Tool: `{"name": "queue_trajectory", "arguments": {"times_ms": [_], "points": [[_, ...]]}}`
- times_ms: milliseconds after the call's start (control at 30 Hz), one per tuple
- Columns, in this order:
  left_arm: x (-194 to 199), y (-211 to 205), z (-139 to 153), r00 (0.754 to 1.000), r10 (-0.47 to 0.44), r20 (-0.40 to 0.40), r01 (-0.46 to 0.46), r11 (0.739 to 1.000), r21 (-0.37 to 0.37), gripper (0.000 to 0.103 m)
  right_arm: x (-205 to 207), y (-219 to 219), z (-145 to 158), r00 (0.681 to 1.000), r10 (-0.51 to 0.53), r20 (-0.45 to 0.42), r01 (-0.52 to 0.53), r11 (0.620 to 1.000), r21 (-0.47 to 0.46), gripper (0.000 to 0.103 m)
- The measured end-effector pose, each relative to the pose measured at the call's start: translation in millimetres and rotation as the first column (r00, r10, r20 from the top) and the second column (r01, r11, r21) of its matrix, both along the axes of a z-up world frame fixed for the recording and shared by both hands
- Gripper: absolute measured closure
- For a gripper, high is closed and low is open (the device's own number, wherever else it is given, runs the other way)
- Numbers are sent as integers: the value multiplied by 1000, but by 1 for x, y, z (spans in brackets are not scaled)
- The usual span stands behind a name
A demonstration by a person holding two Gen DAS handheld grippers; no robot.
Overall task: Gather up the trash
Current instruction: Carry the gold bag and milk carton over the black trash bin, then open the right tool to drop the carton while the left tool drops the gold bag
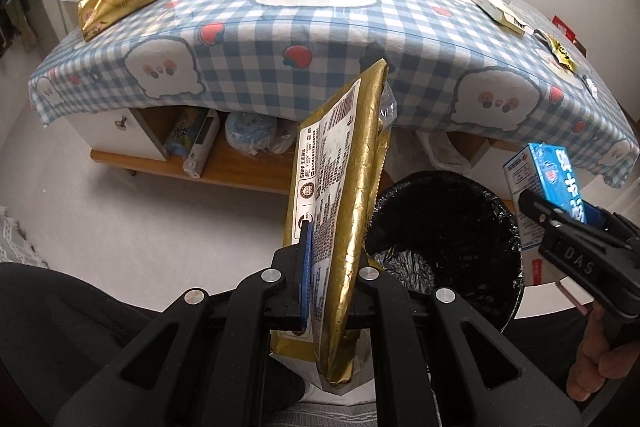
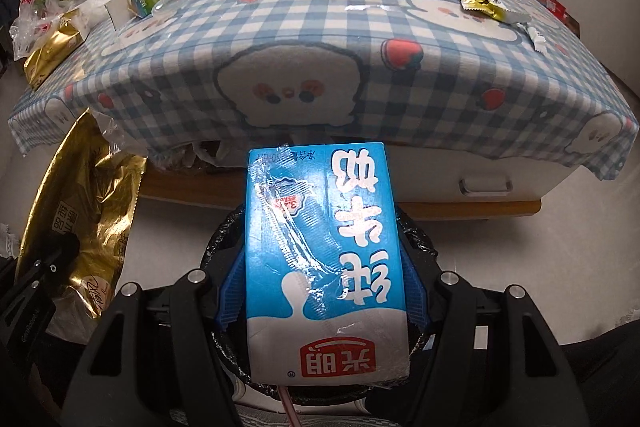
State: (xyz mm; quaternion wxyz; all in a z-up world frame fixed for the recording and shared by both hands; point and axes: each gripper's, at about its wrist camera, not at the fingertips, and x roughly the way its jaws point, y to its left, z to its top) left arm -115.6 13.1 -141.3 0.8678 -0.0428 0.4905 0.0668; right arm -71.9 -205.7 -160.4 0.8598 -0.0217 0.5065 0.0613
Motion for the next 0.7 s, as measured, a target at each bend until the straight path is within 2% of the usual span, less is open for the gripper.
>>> {"name": "queue_trajectory", "arguments": {"times_ms": [200,433,500,700], "points": [[8,-7,-20,1000,0,-30,0,1000,9,96,6,5,-22,999,7,-36,-8,1000,-21,42],[14,-14,-33,999,5,-54,-5,1000,0,96,8,11,-31,998,30,-52,-32,999,-24,41],[16,-14,-36,998,4,-59,-5,1000,-9,96,9,9,-31,998,29,-47,-30,999,-27,30],[21,-20,-39,999,-5,-47,3,1000,-30,96,5,-1,-21,1000,22,-10,-22,999,-43,11]]}}
